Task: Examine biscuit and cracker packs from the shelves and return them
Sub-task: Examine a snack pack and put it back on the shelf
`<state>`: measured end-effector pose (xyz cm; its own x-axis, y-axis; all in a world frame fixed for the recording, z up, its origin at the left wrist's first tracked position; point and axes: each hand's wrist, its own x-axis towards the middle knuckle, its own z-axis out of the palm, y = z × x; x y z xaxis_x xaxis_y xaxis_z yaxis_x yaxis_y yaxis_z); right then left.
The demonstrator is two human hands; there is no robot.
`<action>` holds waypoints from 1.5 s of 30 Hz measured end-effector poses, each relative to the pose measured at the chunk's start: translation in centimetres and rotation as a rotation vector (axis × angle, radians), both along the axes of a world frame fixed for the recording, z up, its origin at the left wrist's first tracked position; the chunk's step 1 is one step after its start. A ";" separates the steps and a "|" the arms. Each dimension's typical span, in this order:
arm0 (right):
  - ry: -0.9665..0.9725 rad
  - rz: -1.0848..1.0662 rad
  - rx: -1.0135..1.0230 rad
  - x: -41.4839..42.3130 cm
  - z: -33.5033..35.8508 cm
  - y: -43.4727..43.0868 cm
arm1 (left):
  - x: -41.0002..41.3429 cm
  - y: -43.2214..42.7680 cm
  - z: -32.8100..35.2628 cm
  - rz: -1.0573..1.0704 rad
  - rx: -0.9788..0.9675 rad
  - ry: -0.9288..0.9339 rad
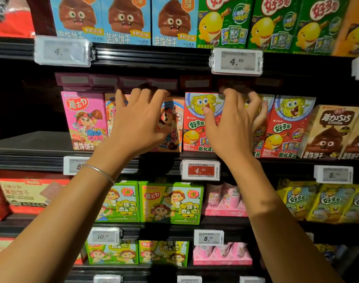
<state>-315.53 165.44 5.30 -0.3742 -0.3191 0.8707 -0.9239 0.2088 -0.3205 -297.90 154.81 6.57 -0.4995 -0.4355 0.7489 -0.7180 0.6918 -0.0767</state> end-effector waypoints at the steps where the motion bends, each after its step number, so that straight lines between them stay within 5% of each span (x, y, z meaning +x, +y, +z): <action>1: 0.007 -0.009 0.018 -0.1 0.1 0.0 | -0.1 0.1 0.2 0.010 0.020 0.004; 32: 0.073 0.065 -0.030 -6.7 0.2 4.2 | -7.0 3.0 1.1 0.054 -0.004 0.136; 45: 0.026 0.558 -0.167 -7.5 0.5 10.3 | -7.4 4.2 0.4 0.066 -0.051 0.239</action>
<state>-323.04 175.77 5.78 -0.1670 -0.3196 0.9327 -0.8875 -0.3633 -0.2834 -305.35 158.97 6.98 -0.2772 -0.4202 0.8641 -0.7635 0.6423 0.0675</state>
